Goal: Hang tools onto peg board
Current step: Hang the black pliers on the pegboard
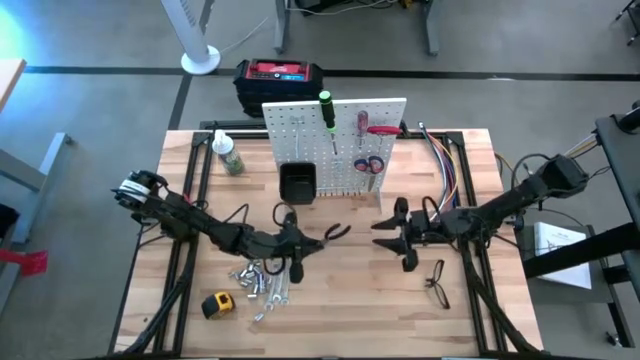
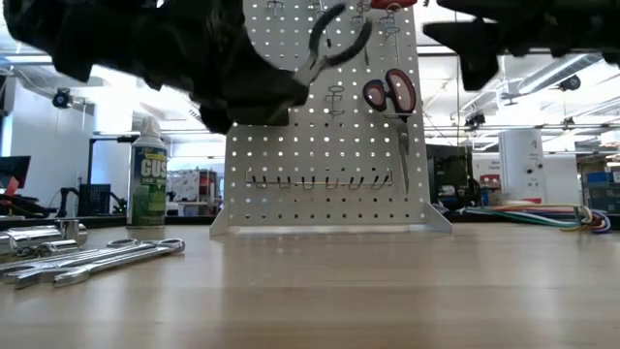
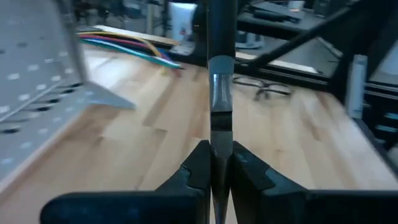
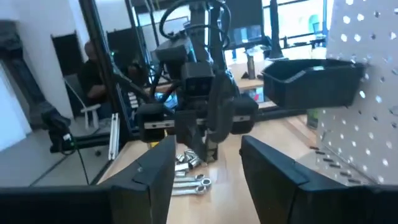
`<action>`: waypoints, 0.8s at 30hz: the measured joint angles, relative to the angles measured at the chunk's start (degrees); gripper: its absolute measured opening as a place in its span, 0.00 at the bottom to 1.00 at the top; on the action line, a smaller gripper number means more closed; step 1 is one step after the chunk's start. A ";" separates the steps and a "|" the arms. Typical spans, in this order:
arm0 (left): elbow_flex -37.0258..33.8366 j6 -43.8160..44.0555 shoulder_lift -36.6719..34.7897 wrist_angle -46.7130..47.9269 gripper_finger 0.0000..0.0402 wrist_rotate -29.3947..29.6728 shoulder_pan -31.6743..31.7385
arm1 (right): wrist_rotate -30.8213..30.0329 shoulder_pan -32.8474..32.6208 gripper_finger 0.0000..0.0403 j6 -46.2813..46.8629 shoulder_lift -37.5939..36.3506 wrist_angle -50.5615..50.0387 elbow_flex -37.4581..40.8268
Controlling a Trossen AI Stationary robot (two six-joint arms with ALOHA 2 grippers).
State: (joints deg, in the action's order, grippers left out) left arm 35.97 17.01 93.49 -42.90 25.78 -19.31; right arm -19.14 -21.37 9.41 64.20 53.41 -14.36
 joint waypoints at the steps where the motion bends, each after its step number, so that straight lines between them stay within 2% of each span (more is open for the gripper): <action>1: -0.41 0.03 0.08 -0.69 0.05 0.45 0.09 | -0.23 0.03 0.42 0.42 0.06 1.04 0.70; 5: -0.22 -0.33 0.29 -1.19 0.05 2.39 0.27 | -3.24 0.07 0.43 0.34 1.94 1.36 0.17; 12: 4.88 -4.68 3.46 -1.00 0.05 2.14 0.44 | -3.39 0.50 0.44 -2.19 8.90 1.29 -7.33; 17: 8.23 -6.34 6.72 0.41 0.06 2.06 0.40 | -1.37 1.85 0.42 -0.78 13.03 1.34 -10.47; 21: 10.08 -7.48 8.53 0.24 0.06 2.14 0.51 | -1.35 2.67 0.34 1.58 14.69 1.16 -10.55; 24: 10.72 -7.52 8.77 0.24 0.05 2.19 0.59 | -1.34 2.69 0.21 2.39 15.14 1.35 -10.39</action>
State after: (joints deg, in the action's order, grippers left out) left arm 46.69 9.50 102.26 -42.66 27.97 -18.72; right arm -20.48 -18.68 11.80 79.34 54.76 -24.75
